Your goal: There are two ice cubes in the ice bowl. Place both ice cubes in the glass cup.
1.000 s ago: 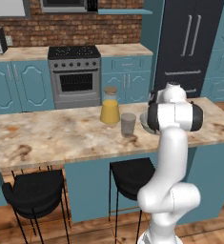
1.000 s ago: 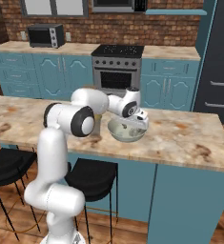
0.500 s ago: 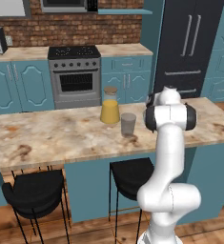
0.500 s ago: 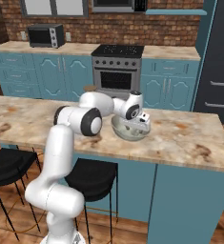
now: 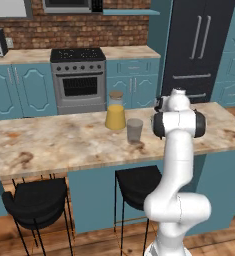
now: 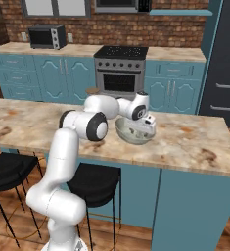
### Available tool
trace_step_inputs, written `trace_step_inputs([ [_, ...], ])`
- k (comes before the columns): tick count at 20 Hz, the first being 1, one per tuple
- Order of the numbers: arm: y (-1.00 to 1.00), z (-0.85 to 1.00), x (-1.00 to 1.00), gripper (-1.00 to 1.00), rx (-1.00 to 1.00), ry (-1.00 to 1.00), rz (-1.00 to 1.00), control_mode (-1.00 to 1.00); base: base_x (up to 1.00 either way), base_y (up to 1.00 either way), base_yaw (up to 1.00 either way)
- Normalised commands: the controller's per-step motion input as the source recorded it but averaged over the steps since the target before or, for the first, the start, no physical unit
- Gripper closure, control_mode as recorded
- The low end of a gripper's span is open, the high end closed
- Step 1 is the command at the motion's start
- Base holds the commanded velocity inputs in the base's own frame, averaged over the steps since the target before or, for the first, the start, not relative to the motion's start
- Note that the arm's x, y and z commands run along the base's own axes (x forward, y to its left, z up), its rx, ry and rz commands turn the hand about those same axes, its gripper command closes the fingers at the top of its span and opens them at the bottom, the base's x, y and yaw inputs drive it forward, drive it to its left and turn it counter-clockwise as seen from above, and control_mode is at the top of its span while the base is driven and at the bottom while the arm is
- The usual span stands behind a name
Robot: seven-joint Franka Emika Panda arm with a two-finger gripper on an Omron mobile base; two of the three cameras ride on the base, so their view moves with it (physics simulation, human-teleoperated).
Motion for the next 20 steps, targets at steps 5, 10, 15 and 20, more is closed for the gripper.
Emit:
trace_step_inputs([
  [5, 0.0, -0.06, -0.9, 1.0, 0.0, -0.01, 0.0, -1.0, 0.0, 0.0, 0.0],
  [10, 0.06, 0.34, -0.54, 1.0, 0.03, -0.16, -0.02, -1.0, 0.0, 0.0, 0.0],
  [15, 0.47, 0.99, -0.32, 1.0, 0.02, -0.24, -0.03, -1.0, 0.0, 0.0, 0.0],
  [20, 0.83, 1.0, -0.08, 1.0, 0.0, -0.14, 0.0, -1.0, 0.0, 0.0, 0.0],
])
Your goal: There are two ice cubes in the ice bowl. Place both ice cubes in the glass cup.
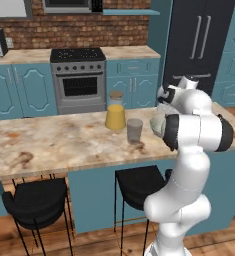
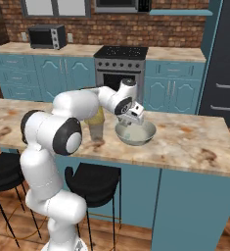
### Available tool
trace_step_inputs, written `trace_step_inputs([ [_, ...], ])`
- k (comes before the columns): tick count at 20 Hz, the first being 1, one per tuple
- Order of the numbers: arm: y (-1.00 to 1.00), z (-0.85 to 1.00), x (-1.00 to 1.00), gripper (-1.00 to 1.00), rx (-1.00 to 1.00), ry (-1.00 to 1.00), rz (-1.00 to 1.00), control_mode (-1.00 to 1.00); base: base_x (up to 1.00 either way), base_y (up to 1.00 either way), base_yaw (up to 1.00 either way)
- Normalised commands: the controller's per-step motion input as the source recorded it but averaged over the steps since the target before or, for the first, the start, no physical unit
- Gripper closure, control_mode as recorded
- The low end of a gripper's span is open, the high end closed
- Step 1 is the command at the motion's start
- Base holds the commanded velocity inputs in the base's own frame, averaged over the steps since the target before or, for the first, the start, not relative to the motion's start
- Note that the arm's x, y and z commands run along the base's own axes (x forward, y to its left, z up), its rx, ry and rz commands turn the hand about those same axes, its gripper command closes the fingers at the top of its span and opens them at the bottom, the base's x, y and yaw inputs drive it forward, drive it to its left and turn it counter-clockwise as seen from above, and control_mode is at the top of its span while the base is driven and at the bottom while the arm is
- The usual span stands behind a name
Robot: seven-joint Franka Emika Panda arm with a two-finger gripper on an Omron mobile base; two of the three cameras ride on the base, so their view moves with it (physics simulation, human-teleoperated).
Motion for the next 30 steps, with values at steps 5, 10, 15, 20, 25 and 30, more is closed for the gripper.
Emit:
trace_step_inputs([
  [5, 0.74, 0.99, -0.14, 1.0, 0.0, -0.01, 0.0, -1.0, 0.0, 0.0, 0.0],
  [10, 0.82, 0.39, -0.01, 1.0, -0.01, 0.16, 0.0, -1.0, 0.0, 0.0, 0.0],
  [15, 0.73, 0.0, 0.0, 1.0, -0.01, 0.17, 0.0, -1.0, 0.0, 0.0, 0.0],
  [20, 0.26, -0.1, 0.09, 1.0, 0.0, 0.05, 0.0, -1.0, 0.0, 0.0, 0.0],
  [25, 0.06, -0.39, 0.34, 1.0, 0.0, 0.01, 0.0, -1.0, 0.0, 0.0, 0.0],
  [30, 0.01, -0.27, 0.28, 1.0, 0.0, 0.0, 0.0, -1.0, 0.0, 0.0, 0.0],
])
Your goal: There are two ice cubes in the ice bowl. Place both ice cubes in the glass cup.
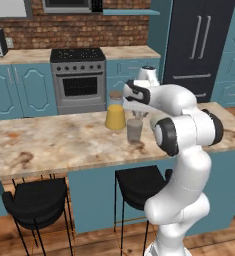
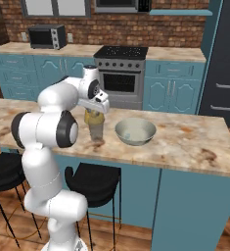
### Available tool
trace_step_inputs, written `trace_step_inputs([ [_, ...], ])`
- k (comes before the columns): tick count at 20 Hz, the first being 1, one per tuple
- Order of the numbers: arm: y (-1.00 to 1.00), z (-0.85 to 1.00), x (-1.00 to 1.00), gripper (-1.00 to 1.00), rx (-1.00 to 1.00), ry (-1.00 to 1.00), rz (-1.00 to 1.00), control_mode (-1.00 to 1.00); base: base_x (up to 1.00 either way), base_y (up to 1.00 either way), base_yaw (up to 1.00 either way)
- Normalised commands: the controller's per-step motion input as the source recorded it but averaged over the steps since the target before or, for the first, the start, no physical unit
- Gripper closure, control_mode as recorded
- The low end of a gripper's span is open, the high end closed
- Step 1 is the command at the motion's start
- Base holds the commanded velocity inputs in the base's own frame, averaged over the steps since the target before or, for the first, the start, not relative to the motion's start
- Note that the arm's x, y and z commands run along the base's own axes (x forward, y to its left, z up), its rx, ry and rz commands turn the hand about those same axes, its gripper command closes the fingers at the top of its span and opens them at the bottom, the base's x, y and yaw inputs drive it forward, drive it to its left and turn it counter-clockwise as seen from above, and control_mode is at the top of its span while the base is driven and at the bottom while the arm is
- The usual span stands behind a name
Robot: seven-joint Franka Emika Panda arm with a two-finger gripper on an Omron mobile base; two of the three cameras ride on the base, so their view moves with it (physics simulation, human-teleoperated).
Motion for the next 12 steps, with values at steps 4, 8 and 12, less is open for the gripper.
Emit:
trace_step_inputs([
  [4, 0.05, -0.25, 0.21, 1.0, 0.0, 0.0, 0.0, -1.0, 0.0, 0.0, 0.0],
  [8, 0.04, -0.03, 0.2, 1.0, 0.0, -0.1, 0.0, -1.0, 0.0, 0.0, 0.0],
  [12, 0.05, -0.01, 0.13, 1.0, 0.0, -0.08, 0.0, -1.0, 0.0, 0.0, 0.0],
])
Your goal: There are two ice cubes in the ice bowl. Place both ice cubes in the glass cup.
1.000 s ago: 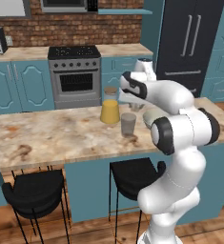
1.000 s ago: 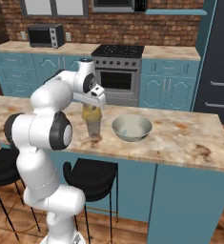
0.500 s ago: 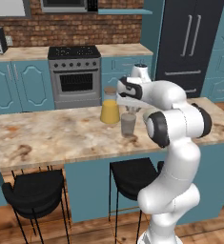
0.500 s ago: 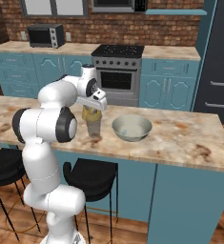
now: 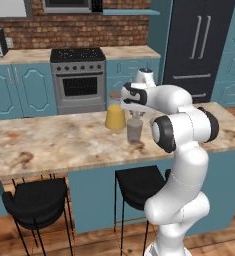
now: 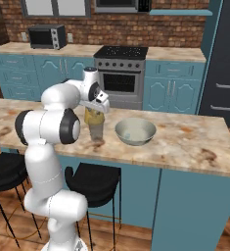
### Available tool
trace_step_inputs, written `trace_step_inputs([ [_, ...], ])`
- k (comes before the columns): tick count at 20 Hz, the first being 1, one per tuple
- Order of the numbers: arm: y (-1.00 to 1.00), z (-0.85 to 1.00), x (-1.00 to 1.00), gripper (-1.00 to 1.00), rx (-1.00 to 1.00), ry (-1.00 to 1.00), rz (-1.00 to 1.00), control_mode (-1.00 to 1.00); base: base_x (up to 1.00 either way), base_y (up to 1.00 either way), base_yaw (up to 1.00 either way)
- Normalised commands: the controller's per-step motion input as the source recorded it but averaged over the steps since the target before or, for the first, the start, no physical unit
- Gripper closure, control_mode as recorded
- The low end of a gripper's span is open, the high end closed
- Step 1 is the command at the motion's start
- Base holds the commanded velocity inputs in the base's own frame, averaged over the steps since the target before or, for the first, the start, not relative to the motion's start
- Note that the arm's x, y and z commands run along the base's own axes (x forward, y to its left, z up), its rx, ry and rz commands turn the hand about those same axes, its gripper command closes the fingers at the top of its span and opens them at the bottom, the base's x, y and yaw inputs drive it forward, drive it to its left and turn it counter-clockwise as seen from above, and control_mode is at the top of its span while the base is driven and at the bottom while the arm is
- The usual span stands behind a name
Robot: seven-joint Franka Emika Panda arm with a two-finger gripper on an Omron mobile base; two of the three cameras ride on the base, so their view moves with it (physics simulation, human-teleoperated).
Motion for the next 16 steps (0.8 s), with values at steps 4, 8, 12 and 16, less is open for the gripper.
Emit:
trace_step_inputs([
  [4, 0.03, -0.32, 0.0, 1.0, 0.0, 0.0, 0.0, -1.0, 0.0, 0.0, 0.0],
  [8, 0.01, -0.32, 0.01, 1.0, 0.0, 0.0, 0.0, -1.0, 0.0, 0.0, 0.0],
  [12, 0.01, -0.17, 0.08, 1.0, 0.0, 0.0, 0.0, -1.0, 0.0, 0.0, 0.0],
  [16, 0.0, -0.13, 0.14, 1.0, 0.0, 0.0, 0.0, -1.0, 0.0, 0.0, 0.0],
])
